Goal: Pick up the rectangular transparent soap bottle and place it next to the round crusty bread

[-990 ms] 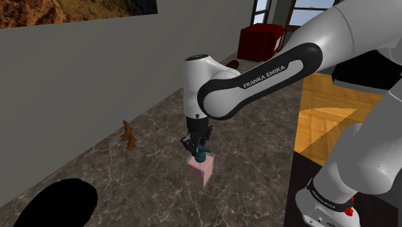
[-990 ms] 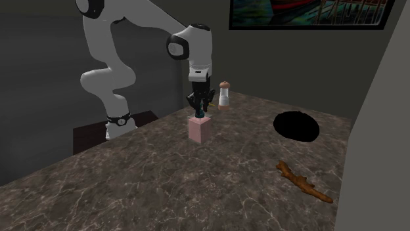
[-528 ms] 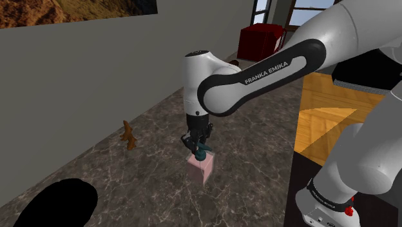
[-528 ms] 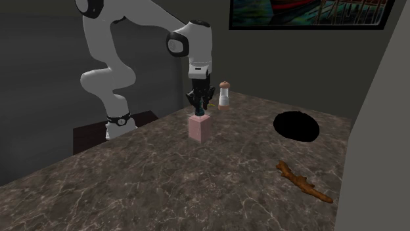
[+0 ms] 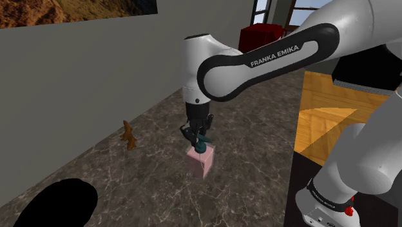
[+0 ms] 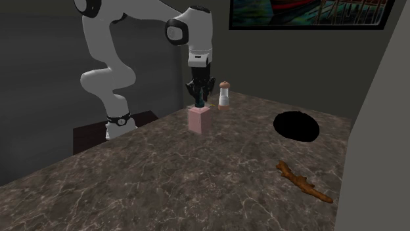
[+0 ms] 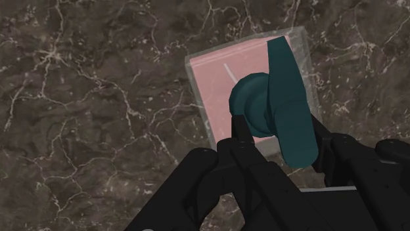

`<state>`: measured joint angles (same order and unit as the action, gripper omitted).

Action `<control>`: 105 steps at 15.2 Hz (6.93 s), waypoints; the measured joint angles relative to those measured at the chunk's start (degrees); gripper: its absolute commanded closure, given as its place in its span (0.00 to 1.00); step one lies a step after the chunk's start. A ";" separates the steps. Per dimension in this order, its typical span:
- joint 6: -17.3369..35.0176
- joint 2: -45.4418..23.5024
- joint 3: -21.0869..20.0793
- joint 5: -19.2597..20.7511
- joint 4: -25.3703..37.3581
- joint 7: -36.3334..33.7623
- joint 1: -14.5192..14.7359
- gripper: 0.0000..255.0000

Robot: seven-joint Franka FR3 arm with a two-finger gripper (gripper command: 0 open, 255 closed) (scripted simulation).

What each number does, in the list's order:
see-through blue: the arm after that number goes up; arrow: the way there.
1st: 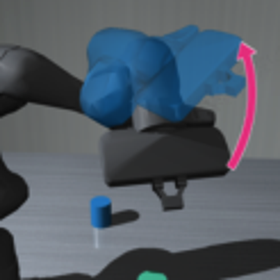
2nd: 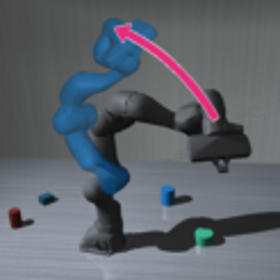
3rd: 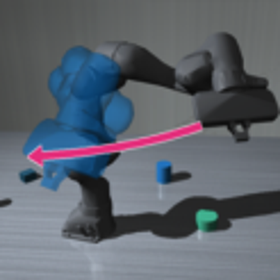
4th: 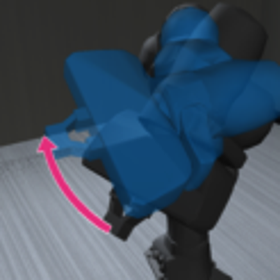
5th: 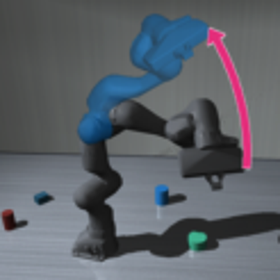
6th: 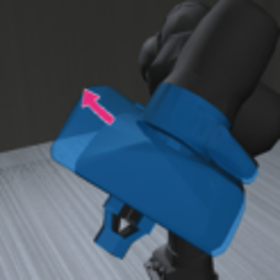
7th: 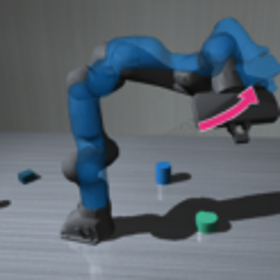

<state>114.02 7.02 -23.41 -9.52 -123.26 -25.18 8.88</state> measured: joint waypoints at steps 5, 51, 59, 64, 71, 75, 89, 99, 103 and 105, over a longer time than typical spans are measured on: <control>-3.71 1.11 0.24 -0.17 2.66 -0.14 -0.06 1.00; -24.80 -16.87 -6.92 8.13 41.57 -18.60 7.80 1.00; -26.01 -34.23 -8.32 17.00 59.05 -28.40 19.08 1.00; -27.39 -42.61 -7.53 20.54 68.75 -31.24 25.18 1.00; -20.80 -41.01 -7.71 19.94 60.35 -31.23 23.23 1.00; -17.49 -40.83 -7.68 19.89 56.76 -31.21 22.58 1.00; -6.31 -40.47 -7.38 19.99 44.90 -31.10 20.55 1.00; -5.28 -41.06 -7.22 20.26 44.45 -31.21 20.70 0.00; -5.28 -41.06 -7.22 20.26 44.47 -31.21 20.70 0.00; -6.11 -40.97 -7.26 20.17 45.24 -31.10 20.71 0.00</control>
<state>107.91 -33.94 -30.67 10.65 -78.02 -56.28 29.59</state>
